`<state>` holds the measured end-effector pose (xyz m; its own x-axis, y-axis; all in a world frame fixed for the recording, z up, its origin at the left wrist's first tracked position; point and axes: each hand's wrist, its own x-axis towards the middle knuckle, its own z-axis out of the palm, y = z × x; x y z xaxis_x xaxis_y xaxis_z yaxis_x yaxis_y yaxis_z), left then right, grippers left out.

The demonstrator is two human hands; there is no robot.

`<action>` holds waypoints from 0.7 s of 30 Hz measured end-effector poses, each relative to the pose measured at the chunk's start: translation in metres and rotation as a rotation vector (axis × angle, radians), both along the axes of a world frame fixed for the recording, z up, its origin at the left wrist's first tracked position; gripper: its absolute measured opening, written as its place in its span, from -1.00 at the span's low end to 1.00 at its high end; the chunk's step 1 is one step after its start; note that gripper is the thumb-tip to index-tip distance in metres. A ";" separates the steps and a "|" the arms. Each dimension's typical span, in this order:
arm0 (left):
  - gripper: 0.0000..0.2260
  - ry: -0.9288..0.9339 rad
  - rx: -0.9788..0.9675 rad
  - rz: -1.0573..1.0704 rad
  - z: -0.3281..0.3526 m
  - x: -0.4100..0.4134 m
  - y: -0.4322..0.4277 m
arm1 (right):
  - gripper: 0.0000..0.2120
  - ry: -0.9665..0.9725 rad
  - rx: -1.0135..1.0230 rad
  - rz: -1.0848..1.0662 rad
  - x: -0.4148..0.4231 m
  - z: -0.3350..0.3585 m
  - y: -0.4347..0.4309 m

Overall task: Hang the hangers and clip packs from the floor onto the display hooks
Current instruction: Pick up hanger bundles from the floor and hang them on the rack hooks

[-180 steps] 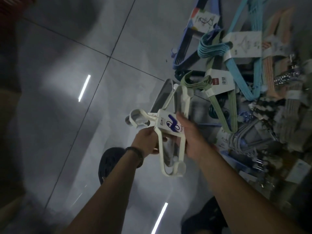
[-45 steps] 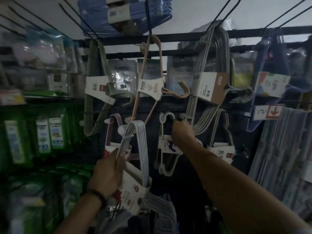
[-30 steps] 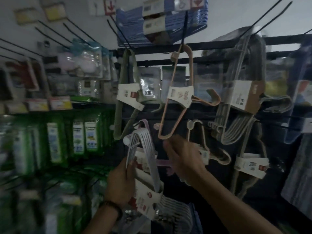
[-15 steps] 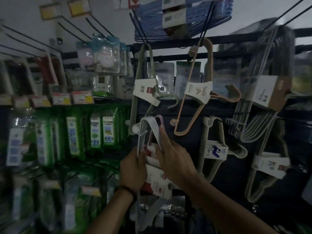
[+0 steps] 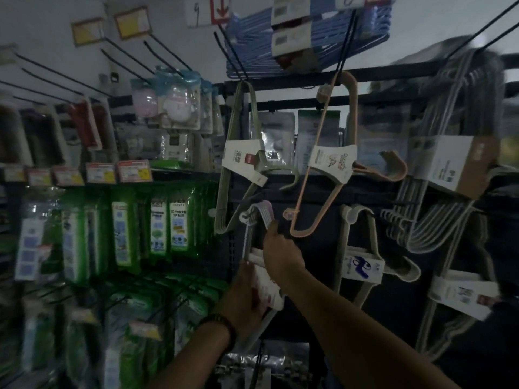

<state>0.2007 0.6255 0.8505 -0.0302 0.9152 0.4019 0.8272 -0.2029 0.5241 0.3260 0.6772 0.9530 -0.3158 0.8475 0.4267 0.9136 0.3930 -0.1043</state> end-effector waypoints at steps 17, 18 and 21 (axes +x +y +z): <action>-0.85 0.186 0.029 0.453 -0.006 0.026 -0.101 | -0.63 0.369 0.237 0.406 0.050 -0.083 -0.039; -0.88 0.159 0.002 0.475 -0.021 0.020 -0.122 | -0.75 0.386 0.209 0.475 0.049 -0.096 -0.053; -0.96 -0.057 -0.187 0.498 -0.082 0.012 -0.198 | -0.86 0.329 -0.072 0.630 0.038 -0.152 -0.102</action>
<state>0.2124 0.4277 0.7683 -0.4960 0.8405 0.2183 0.7685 0.3078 0.5610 0.3637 0.5749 0.8010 -0.6190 0.5760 0.5339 0.4323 0.8175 -0.3806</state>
